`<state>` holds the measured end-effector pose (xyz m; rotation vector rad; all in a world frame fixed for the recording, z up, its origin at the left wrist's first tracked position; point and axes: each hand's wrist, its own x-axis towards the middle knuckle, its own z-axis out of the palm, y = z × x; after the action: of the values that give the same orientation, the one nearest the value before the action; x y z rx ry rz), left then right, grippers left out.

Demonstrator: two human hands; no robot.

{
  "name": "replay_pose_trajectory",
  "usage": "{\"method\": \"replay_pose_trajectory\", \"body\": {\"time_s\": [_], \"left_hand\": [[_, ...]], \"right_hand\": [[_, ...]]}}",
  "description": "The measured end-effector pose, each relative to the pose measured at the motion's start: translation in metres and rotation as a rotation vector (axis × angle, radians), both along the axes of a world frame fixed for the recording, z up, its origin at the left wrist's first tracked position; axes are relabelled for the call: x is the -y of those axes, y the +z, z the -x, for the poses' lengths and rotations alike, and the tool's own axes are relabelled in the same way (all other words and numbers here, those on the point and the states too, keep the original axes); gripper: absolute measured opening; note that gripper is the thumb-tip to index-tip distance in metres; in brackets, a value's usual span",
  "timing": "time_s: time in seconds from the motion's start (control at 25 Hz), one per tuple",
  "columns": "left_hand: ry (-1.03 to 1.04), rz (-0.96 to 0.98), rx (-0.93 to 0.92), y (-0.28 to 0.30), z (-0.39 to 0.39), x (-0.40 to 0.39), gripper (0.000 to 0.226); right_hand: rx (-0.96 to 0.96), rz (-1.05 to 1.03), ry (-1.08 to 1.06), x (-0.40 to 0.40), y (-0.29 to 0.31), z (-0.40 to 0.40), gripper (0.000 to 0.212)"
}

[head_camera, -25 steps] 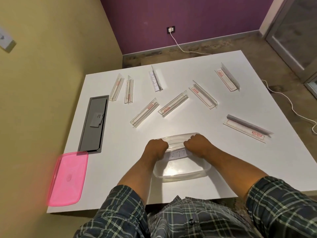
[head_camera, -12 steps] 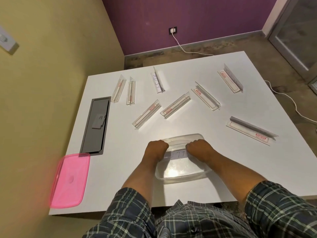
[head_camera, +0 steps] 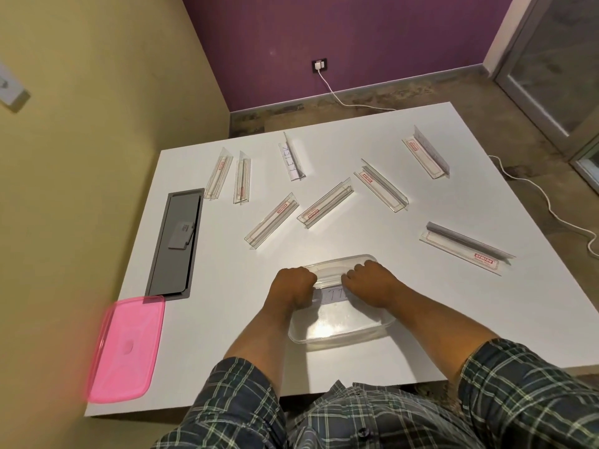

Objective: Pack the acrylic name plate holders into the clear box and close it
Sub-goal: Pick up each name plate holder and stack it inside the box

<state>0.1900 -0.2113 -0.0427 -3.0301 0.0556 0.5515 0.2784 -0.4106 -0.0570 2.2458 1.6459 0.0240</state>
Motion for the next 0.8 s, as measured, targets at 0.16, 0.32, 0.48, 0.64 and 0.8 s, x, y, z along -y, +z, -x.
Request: {"method": "replay_pose_trajectory", "body": {"time_s": [0.16, 0.32, 0.48, 0.64, 0.8], "left_hand": [[0.119, 0.122, 0.179, 0.013, -0.015, 0.007, 0.026], [0.248, 0.225, 0.295, 0.03, -0.043, 0.023, 0.034], [0.257, 0.319, 0.291, 0.039, -0.071, 0.054, 0.037], [0.19, 0.363, 0.263, 0.04, -0.101, 0.092, 0.035], [0.125, 0.402, 0.164, 0.031, -0.123, 0.131, 0.026]], "right_hand": [[-0.066, -0.29, 0.184, 0.009, 0.016, -0.012, 0.017], [-0.116, -0.516, 0.036, 0.027, 0.029, -0.03, 0.015], [-0.071, -0.591, -0.286, 0.069, 0.031, -0.048, 0.023], [-0.04, -0.602, -0.66, 0.135, 0.02, -0.063, 0.037], [-0.134, -0.411, -1.105, 0.196, 0.007, -0.067, 0.023]]}}
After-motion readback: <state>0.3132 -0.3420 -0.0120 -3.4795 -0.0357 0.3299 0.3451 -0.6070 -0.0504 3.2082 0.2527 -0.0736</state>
